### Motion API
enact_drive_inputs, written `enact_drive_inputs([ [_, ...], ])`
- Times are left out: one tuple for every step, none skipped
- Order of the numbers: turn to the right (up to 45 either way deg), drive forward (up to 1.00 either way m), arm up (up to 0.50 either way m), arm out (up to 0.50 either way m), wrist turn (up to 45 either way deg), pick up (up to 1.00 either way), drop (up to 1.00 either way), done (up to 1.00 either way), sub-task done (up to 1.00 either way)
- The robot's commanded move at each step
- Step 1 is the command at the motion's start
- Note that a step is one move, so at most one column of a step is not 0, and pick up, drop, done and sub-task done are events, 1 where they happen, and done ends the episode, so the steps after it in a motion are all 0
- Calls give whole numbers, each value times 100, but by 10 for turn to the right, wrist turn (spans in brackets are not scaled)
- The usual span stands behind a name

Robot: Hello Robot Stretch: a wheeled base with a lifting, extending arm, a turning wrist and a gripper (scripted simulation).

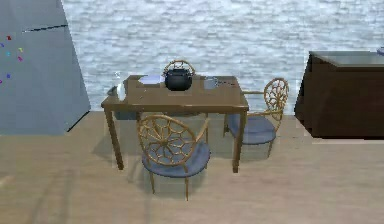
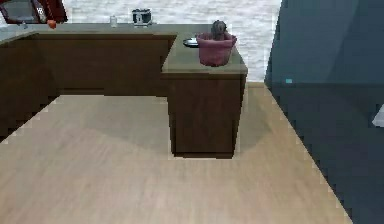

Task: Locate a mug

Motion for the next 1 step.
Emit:
enact_drive_inputs([
  [0,50,0,0,0,0,0,0,0],
])
